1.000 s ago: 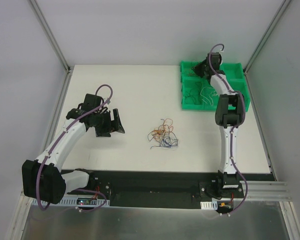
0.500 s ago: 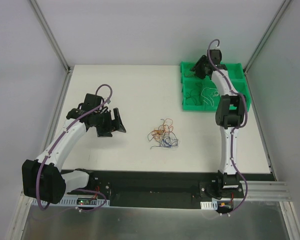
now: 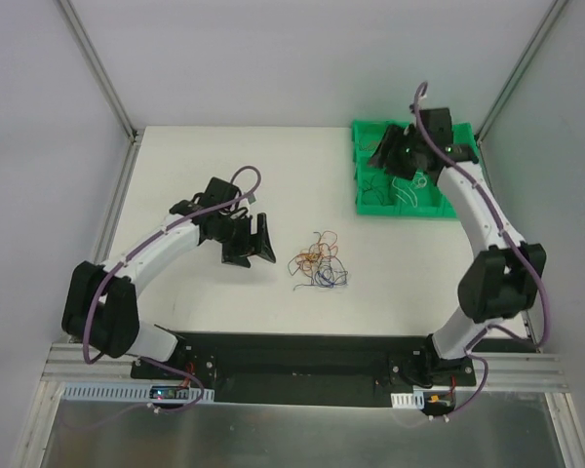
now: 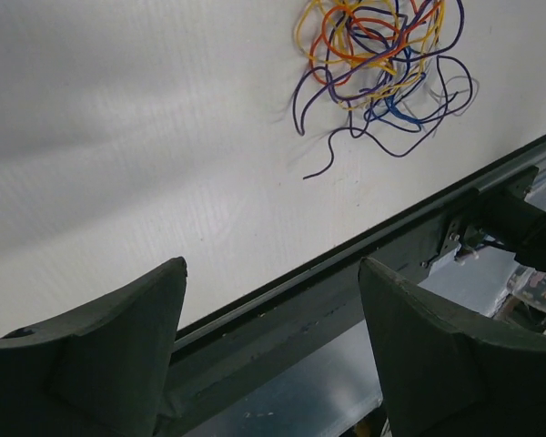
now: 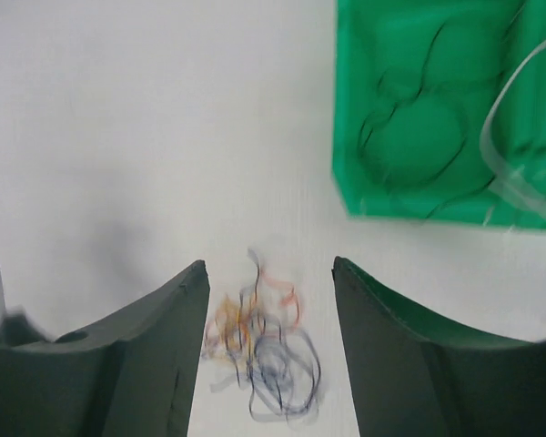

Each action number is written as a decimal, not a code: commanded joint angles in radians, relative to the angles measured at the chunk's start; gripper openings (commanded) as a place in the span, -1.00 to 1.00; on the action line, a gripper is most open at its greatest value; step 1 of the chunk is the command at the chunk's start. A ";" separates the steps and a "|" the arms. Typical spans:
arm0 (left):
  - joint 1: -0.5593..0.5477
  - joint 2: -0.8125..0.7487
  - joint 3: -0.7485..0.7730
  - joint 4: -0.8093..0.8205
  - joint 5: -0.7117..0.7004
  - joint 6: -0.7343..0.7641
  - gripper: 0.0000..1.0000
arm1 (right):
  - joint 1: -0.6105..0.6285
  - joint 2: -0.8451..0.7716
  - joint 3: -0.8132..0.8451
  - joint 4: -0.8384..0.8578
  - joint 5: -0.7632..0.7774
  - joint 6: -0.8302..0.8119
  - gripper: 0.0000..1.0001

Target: Untangle the cables

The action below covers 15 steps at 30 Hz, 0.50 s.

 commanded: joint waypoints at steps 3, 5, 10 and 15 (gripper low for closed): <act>-0.087 0.210 0.141 0.064 0.090 -0.008 0.47 | 0.182 -0.273 -0.550 0.040 -0.247 -0.166 0.20; -0.106 0.284 0.186 0.064 0.107 -0.008 0.41 | 0.219 -0.336 -0.667 0.051 -0.282 -0.196 0.19; -0.147 0.425 0.283 0.067 0.133 0.033 0.24 | 0.262 -0.450 -0.868 0.151 -0.333 -0.205 0.19; -0.166 0.514 0.304 0.066 0.143 0.059 -0.04 | 0.313 -0.436 -0.899 0.194 -0.301 -0.148 0.19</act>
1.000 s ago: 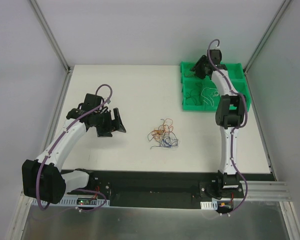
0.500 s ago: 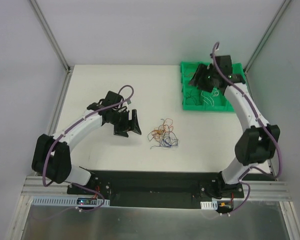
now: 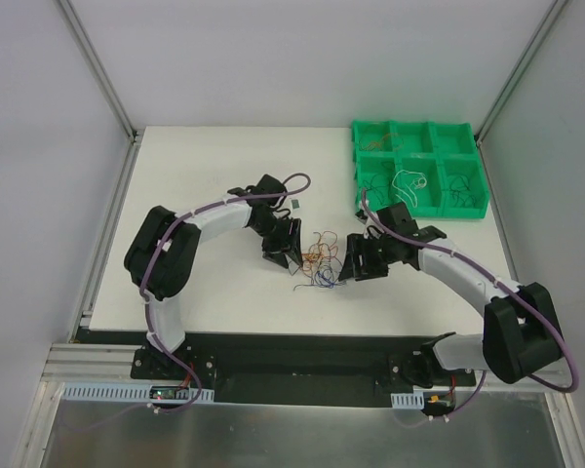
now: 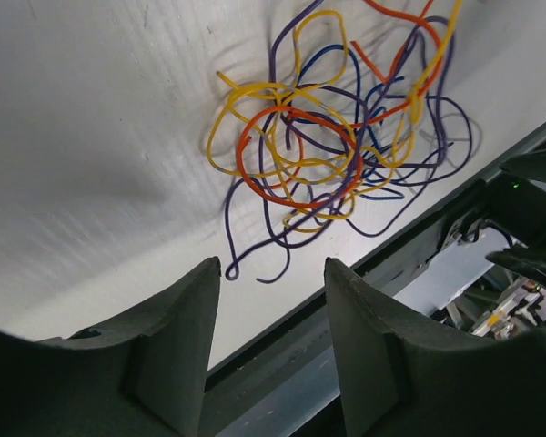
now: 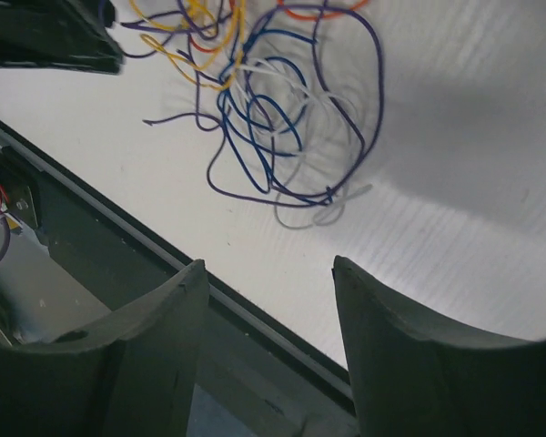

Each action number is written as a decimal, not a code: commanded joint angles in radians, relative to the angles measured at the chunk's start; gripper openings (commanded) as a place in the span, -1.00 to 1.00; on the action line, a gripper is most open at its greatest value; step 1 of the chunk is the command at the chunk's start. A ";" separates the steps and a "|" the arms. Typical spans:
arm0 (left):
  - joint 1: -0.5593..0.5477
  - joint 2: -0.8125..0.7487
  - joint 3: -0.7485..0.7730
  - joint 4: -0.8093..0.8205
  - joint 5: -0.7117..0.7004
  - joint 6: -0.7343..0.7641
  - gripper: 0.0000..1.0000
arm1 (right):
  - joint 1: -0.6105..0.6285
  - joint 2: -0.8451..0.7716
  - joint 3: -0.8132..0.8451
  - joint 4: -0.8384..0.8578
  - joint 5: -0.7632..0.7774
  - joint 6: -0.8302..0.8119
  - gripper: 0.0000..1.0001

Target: Untangle the cables

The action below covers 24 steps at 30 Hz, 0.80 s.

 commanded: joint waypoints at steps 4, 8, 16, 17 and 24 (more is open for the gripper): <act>-0.017 0.061 0.031 -0.008 0.032 0.049 -0.31 | 0.046 0.019 -0.003 0.140 -0.005 0.032 0.19; -0.023 0.044 0.032 -0.013 0.026 0.060 -0.81 | 0.092 0.054 0.009 0.168 0.058 0.057 0.22; -0.023 -0.213 0.049 -0.063 -0.021 0.034 -1.00 | 0.271 0.215 0.132 0.194 0.421 0.178 0.29; -0.023 -0.244 0.054 -0.071 -0.011 0.023 -1.00 | 0.283 0.247 0.152 0.193 0.449 0.190 0.21; -0.021 -0.508 0.187 -0.215 -0.265 0.032 -1.00 | 0.297 0.385 0.267 0.136 0.590 0.270 -0.65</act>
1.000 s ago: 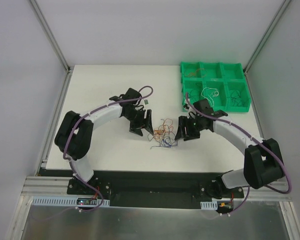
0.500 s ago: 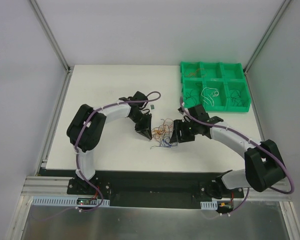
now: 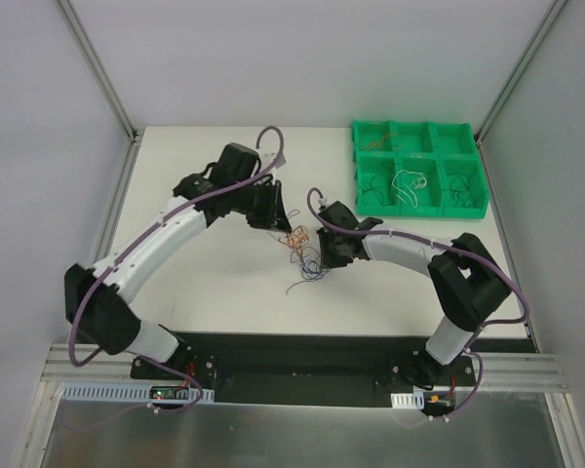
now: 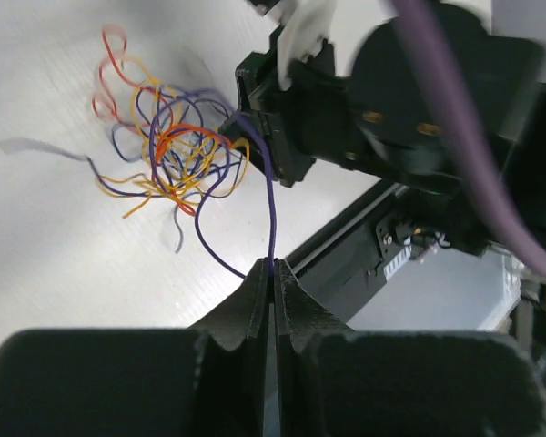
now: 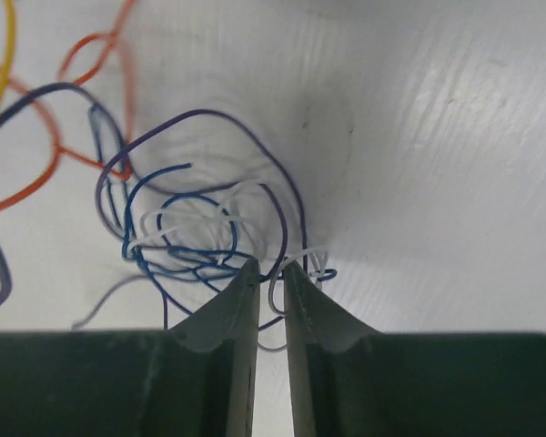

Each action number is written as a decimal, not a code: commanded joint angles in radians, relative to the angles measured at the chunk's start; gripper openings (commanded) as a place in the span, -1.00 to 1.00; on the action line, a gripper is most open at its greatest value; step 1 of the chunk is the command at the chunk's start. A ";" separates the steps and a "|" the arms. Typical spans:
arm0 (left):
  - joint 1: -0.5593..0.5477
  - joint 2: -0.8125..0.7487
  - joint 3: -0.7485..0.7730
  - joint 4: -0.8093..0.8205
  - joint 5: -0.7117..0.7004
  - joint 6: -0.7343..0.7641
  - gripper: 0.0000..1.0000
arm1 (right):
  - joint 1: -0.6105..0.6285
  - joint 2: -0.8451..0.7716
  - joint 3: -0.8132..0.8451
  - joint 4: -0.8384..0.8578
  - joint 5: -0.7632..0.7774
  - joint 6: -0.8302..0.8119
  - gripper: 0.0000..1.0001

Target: Untangle the cables

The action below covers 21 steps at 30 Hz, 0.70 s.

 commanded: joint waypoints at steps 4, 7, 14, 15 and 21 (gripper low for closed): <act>-0.007 -0.285 0.284 -0.162 -0.418 0.041 -1.00 | -0.008 0.075 0.063 -0.037 0.133 0.094 -0.90; -0.007 -0.342 0.462 -0.161 -0.538 0.080 -1.00 | -0.023 0.078 0.049 -0.043 0.144 0.095 -0.99; -0.009 -0.261 0.994 -0.139 -0.633 0.173 -1.00 | -0.045 0.091 0.020 -0.043 0.162 0.097 -0.99; -0.009 -0.244 1.047 -0.128 -0.644 0.182 -1.00 | -0.045 0.093 0.018 -0.041 0.165 0.097 -0.99; -0.007 -0.236 1.005 -0.059 -0.710 0.153 -1.00 | -0.052 0.073 0.041 -0.067 0.147 0.059 -0.99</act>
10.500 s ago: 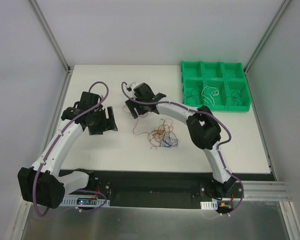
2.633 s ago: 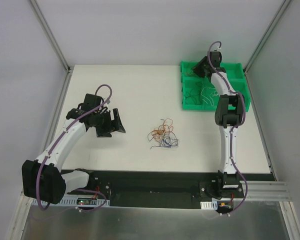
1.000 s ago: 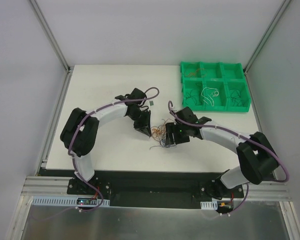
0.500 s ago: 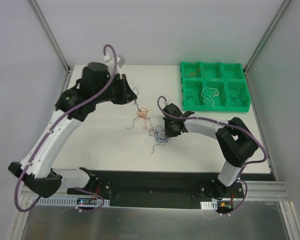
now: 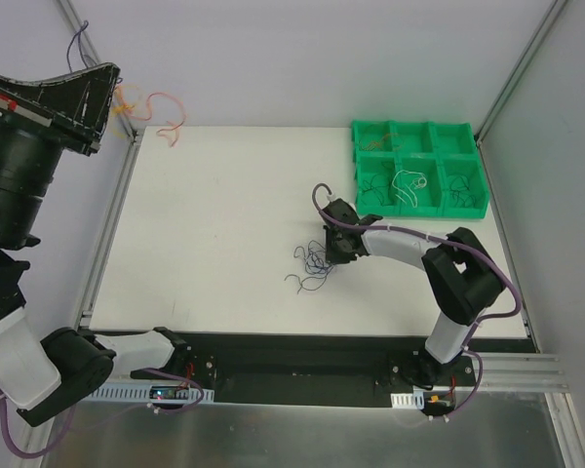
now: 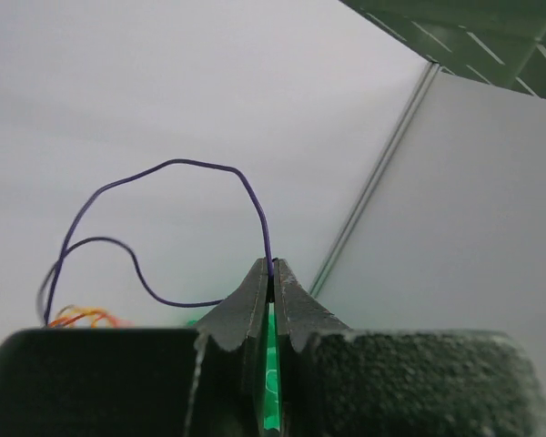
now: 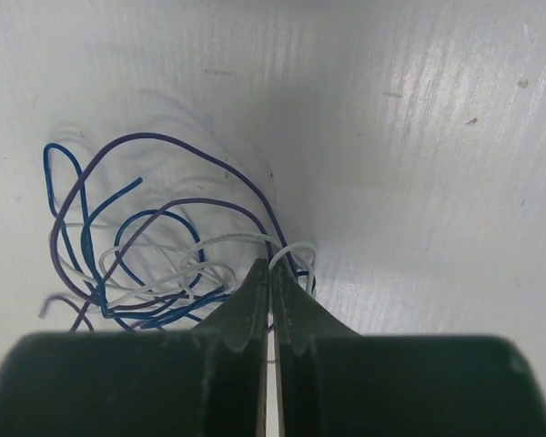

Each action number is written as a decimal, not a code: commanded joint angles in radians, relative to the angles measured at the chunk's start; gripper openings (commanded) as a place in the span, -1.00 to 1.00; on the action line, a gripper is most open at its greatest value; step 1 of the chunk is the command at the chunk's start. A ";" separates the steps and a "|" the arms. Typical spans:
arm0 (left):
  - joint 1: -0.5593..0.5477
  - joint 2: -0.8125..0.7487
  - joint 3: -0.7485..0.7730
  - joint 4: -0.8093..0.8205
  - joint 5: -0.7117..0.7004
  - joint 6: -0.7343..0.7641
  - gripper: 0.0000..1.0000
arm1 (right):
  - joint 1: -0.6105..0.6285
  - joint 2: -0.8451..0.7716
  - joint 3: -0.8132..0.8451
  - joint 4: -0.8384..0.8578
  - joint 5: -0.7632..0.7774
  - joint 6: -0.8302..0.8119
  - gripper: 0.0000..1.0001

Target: Untangle the cables

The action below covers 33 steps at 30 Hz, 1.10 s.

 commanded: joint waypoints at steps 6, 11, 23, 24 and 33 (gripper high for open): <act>-0.006 0.016 -0.462 -0.001 -0.117 -0.037 -1.00 | -0.012 -0.109 0.035 -0.119 -0.152 -0.150 -0.83; 0.024 0.006 -0.799 -0.001 -0.082 -0.079 -1.00 | -0.020 -0.224 0.015 -0.193 -0.197 -0.218 -0.43; 0.121 0.173 -1.126 -0.006 0.248 -0.160 -1.00 | -0.060 -0.289 -0.043 -0.055 -0.508 -0.268 0.15; 0.123 0.186 -1.138 -0.006 0.268 -0.162 -1.00 | -0.052 -0.276 -0.042 -0.041 -0.516 -0.270 0.16; 0.127 0.126 -1.129 0.011 0.319 -0.133 0.27 | -0.028 -0.124 0.025 -0.015 -0.605 -0.253 -0.47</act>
